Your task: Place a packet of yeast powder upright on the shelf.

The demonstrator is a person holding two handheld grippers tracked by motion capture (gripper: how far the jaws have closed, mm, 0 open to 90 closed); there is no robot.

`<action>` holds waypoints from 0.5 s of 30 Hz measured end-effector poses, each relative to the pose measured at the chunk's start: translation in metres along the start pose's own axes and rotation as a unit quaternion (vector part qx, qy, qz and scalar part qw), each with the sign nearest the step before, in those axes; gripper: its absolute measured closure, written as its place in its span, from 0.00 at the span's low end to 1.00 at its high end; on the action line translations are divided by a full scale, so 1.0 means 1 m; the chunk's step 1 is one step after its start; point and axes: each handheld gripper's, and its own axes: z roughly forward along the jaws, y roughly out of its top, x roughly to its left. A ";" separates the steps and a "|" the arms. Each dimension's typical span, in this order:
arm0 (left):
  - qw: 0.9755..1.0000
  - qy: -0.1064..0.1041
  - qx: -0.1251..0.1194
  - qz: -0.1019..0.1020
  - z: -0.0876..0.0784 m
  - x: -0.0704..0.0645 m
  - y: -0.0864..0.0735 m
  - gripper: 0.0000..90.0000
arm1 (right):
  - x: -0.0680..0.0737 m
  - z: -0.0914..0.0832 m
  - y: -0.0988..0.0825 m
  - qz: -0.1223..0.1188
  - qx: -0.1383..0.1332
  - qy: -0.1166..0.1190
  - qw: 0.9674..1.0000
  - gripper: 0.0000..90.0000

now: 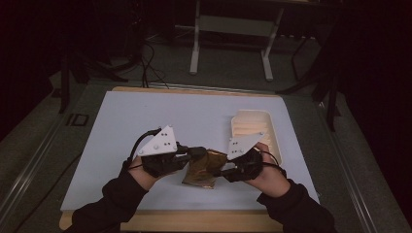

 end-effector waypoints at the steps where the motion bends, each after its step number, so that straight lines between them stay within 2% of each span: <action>1: 1.000 -0.002 -0.001 -0.002 0.000 0.001 0.000 1.00 | -0.001 -0.001 0.000 0.001 0.000 0.003 1.000 0.78; 8: 1.000 -0.010 -0.016 0.002 0.000 0.001 -0.001 0.95 | -0.004 -0.005 0.000 -0.003 0.003 0.007 1.000 0.79; 9: 1.000 -0.017 -0.019 0.000 0.000 0.001 0.000 0.89 | -0.004 -0.006 0.001 -0.004 0.002 0.007 1.000 0.79; 10: 1.000 -0.021 -0.021 0.001 0.001 0.001 0.000 0.80 | -0.005 -0.008 0.001 -0.006 0.003 0.007 1.000 0.79; 12: 0.999 -0.020 -0.030 0.014 0.001 -0.002 0.000 0.69 | -0.006 -0.011 0.002 -0.013 -0.001 0.001 1.000 0.79; 13: 0.999 -0.016 -0.033 0.022 0.001 -0.003 -0.001 0.60 | -0.007 -0.014 0.003 -0.018 -0.002 -0.001 1.000 0.79; 15: 0.999 -0.015 -0.039 0.022 -0.001 -0.004 -0.001 0.56 | -0.009 -0.019 0.004 -0.016 -0.008 -0.004 1.000 0.79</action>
